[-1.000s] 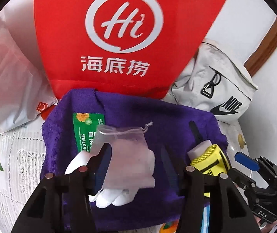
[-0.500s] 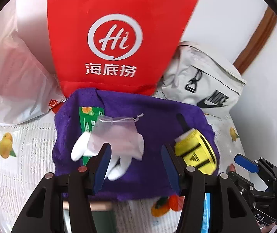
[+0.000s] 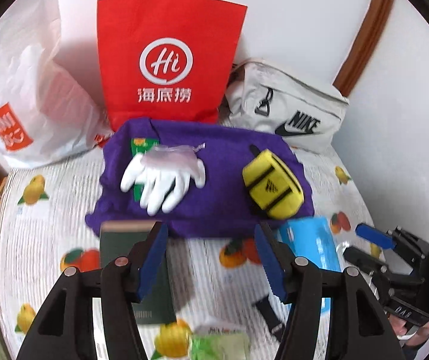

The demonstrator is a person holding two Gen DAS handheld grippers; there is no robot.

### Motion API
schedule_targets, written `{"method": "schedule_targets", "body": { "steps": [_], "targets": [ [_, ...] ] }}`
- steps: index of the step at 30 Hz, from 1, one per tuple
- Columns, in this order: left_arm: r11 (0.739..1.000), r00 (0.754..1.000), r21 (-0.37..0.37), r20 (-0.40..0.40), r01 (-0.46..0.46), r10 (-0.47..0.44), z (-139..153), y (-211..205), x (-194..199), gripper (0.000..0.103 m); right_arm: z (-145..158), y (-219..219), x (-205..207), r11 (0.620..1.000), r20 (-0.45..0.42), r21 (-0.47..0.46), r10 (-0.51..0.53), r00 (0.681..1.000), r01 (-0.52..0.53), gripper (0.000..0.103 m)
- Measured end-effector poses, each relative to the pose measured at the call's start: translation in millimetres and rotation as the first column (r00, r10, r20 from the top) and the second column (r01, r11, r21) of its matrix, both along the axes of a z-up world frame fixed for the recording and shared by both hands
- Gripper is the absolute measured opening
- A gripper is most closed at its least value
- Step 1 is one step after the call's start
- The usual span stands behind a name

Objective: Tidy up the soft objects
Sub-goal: 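Move the left gripper to the white tissue and close on it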

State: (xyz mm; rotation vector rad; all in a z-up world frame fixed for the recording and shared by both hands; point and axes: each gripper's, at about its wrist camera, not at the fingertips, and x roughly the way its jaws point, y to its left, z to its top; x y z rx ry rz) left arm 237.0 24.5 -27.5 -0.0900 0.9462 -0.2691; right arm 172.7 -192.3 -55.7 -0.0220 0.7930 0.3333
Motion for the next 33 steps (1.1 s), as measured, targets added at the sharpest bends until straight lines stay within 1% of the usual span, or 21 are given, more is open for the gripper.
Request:
{"method": "schedule_targets", "body": {
  "steps": [5,7,9,13,16,21,23,26,33],
  "targets": [
    [1.0,1.0,0.016,-0.008,0.004,-0.003,-5.4,1.5,-34.6,0.071,2.5,3.9,-26.5,1.0,0.019,-0.006,0.01,1.0,-0.01,0.047],
    [1.0,1.0,0.025,-0.009,0.001,-0.001,-8.6,2.6,-46.9,0.073,0.7,6.6,-35.9,1.0,0.02,-0.004,0.016,1.0,-0.016,0.047],
    [1.0,1.0,0.024,-0.022,-0.008,0.008,-13.9,4.8,-60.3,0.077,-2.8,9.7,-45.2,1.0,0.016,0.001,0.022,1.0,-0.022,0.047],
    [1.0,0.998,0.007,-0.055,-0.013,0.014,-29.0,7.4,-83.6,0.077,-11.9,13.6,-59.7,1.0,0.011,0.005,0.028,1.0,-0.029,0.047],
    [1.0,0.997,0.007,-0.078,-0.019,0.02,-39.5,7.2,-95.8,0.077,-17.7,13.7,-70.4,1.0,0.004,0.006,0.017,1.0,-0.017,0.047],
    [0.999,0.996,-0.012,-0.083,-0.031,0.03,-50.4,9.0,-114.8,0.077,-24.5,11.2,-92.3,1.0,0.015,0.009,0.007,1.0,-0.007,0.047],
    [0.999,0.997,0.0,-0.066,-0.036,0.036,-53.4,8.0,-122.4,0.077,-27.0,10.3,-99.5,1.0,0.023,0.014,0.004,1.0,-0.005,0.048],
    [0.999,0.997,0.029,-0.064,-0.046,0.048,-61.0,5.8,-133.0,0.077,-33.6,9.5,-111.0,1.0,0.024,0.014,-0.001,1.0,0.0,0.048],
    [0.998,0.996,0.019,-0.067,-0.065,0.066,-75.2,11.5,-162.0,0.077,-43.3,9.1,-128.6,1.0,0.018,0.007,0.007,1.0,-0.007,0.048]
  ]
}}
